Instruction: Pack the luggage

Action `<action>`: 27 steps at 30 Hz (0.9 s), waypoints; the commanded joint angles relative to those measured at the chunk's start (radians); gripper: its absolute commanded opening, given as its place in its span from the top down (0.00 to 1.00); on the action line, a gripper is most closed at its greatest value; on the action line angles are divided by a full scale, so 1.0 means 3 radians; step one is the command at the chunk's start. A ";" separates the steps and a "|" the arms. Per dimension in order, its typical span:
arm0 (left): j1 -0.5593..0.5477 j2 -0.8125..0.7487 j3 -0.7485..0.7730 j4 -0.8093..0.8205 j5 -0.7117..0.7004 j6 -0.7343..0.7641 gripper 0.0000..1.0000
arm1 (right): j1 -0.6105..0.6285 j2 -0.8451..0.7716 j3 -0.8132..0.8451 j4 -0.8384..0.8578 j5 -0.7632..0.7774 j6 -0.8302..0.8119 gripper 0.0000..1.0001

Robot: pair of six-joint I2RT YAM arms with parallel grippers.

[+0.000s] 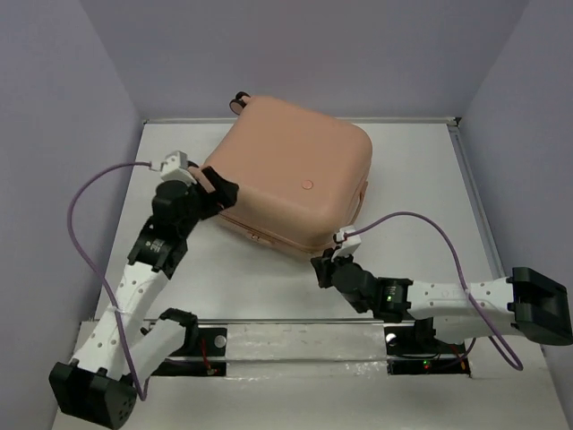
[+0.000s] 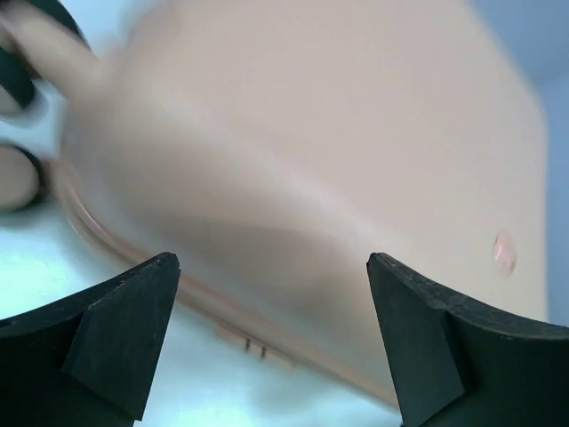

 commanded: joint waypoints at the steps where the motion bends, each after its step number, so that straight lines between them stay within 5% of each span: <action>1: 0.1061 0.0306 0.0372 -0.0082 0.0509 0.0070 0.01 | 0.0076 -0.0076 0.0080 0.0177 -0.0296 0.0009 0.93; 5: 0.1732 0.0669 0.0423 0.0230 0.0964 -0.0124 0.02 | 0.0076 -0.0025 0.0116 0.0167 -0.0378 -0.0048 0.93; 27: 0.1779 0.1815 0.0668 0.1334 0.1282 -0.0957 0.04 | 0.0076 -0.0075 0.0029 0.0116 -0.0542 -0.0053 0.93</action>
